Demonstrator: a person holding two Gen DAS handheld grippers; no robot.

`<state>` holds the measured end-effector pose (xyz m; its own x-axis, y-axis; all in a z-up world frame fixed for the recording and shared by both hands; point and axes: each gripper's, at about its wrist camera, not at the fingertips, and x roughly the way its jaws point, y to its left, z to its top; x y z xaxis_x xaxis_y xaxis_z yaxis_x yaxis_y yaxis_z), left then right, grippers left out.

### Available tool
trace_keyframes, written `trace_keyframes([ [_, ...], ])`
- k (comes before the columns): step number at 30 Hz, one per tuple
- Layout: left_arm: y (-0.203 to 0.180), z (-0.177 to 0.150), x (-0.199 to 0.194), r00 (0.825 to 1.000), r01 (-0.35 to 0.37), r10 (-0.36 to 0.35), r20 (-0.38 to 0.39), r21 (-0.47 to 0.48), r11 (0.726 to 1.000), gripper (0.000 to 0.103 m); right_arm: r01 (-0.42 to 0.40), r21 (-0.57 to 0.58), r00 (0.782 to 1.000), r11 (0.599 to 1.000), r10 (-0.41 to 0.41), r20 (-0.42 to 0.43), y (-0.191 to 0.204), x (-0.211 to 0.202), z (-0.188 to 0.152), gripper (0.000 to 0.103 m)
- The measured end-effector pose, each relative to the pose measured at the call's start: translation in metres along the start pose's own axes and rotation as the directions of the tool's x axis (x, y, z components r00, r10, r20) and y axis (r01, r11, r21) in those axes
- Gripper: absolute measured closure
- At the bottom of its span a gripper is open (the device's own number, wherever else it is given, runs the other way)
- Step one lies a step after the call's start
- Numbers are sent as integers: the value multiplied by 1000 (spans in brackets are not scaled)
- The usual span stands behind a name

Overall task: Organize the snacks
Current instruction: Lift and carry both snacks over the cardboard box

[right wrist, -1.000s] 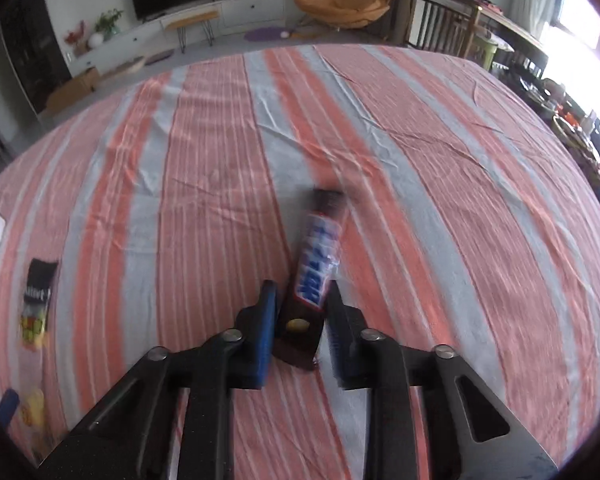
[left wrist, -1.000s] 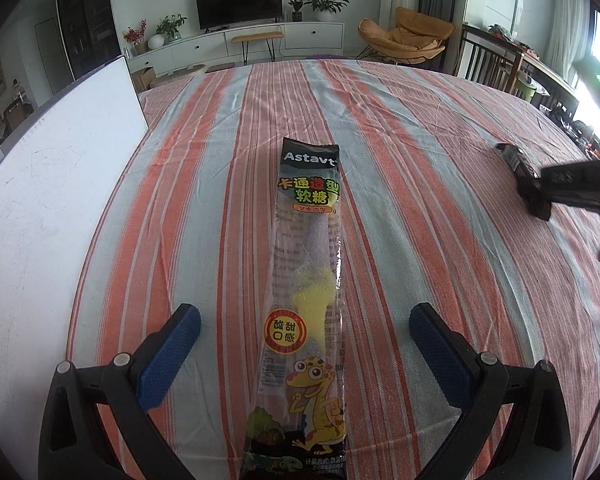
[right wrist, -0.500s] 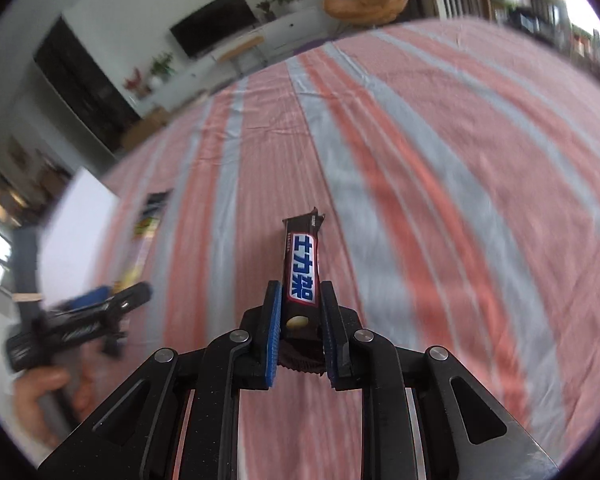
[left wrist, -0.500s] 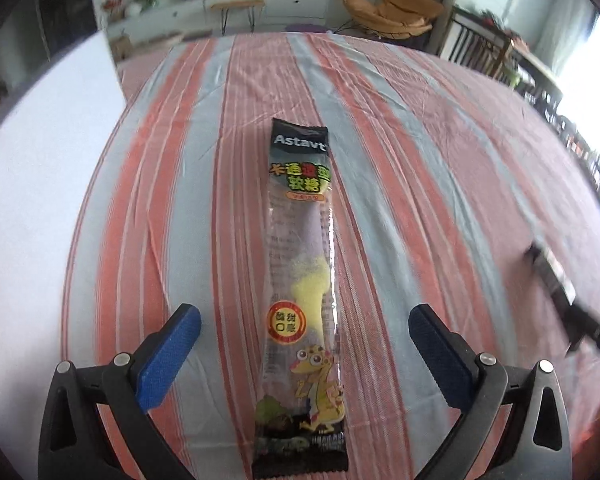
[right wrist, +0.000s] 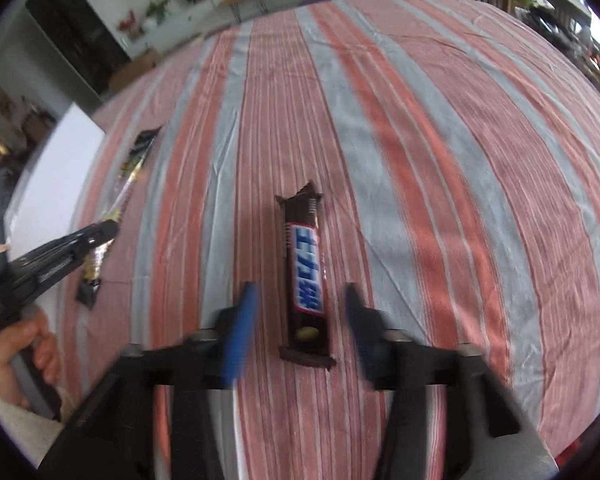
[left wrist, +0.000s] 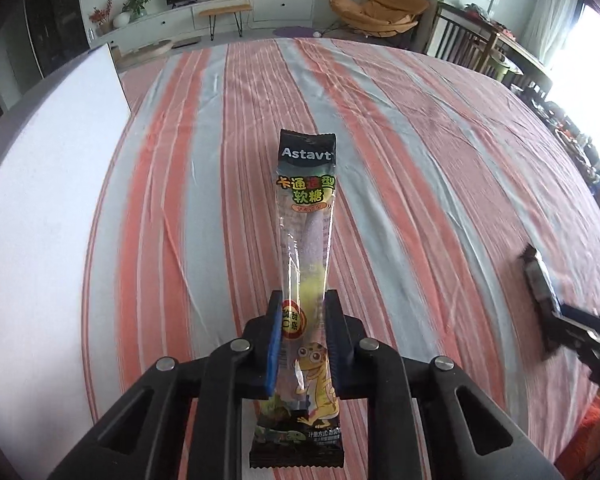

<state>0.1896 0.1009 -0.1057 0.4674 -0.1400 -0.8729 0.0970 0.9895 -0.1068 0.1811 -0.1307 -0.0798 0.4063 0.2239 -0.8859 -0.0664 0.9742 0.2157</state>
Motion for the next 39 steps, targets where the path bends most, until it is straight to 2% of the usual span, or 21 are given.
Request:
trace_keyframes([
  [1,-2,-3,-2,1000,-3,3,-4,6,1000,82,21,-18,1000,1000,-21,-7,2,3,3,44],
  [4,-10,-6,-1,999,-35,36,-18,51,998,53,57,-30,998,998,-57,-16,4,10,9,44],
  [5,-13,-6,2,997,-75,77,-25,77,994,31,65,-31,998,997,-66,-19,4,11,11,44],
  [6,-17,-5,5,991,-124,128,-29,101,987,17,70,-33,997,997,-71,-20,5,10,10,44],
  [8,-22,-5,6,984,-176,177,0,138,975,16,84,-46,996,995,-85,-27,5,11,13,48],
  [9,-23,-4,6,985,-173,174,7,142,975,21,94,-56,995,994,-95,-28,5,11,12,73],
  [10,-22,-3,6,990,-142,142,8,131,981,31,89,-61,995,994,-92,-35,6,12,13,85],
  [11,-20,-2,6,997,-71,71,4,111,991,66,87,-49,995,995,-89,-38,4,11,14,85],
  [12,-18,-1,4,999,-54,53,11,92,994,81,61,-18,997,998,-62,-36,-2,8,13,85],
  [13,-19,-1,4,998,-65,65,8,98,993,83,31,18,999,999,-31,-29,-9,5,10,85],
  [15,-19,-3,-2,1000,-25,23,19,84,996,84,-56,103,998,993,56,-3,-25,-6,5,85],
  [17,-13,-8,-12,997,72,-73,32,19,997,84,-173,185,985,967,170,29,-41,-16,-2,85],
  [19,-9,-15,-28,987,151,-149,57,-30,988,85,-233,225,973,946,226,53,-49,-24,-7,85],
  [24,-11,-31,-82,951,290,-282,123,-51,956,85,-353,293,936,889,335,109,-57,-44,-12,85],
  [27,-6,-35,-117,932,334,-320,171,-54,941,85,-407,285,913,868,384,136,-44,-58,-7,85],
  [29,6,-42,-149,916,355,-333,224,-66,932,85,-450,253,893,856,424,151,-23,-70,2,85],
  [32,33,-48,-192,900,358,-315,302,-98,929,85,-497,177,866,850,473,159,24,-86,14,85],
  [34,59,-54,-223,893,334,-270,360,-129,934,85,-536,101,841,838,520,148,69,-97,25,85],
  [37,105,-64,-261,895,247,-144,421,-199,948,85,-601,-16,794,799,600,96,146,-110,35,85],
  [39,139,-75,-279,902,152,-24,432,-265,952,85,-638,-91,765,764,643,41,203,-115,34,85],
])
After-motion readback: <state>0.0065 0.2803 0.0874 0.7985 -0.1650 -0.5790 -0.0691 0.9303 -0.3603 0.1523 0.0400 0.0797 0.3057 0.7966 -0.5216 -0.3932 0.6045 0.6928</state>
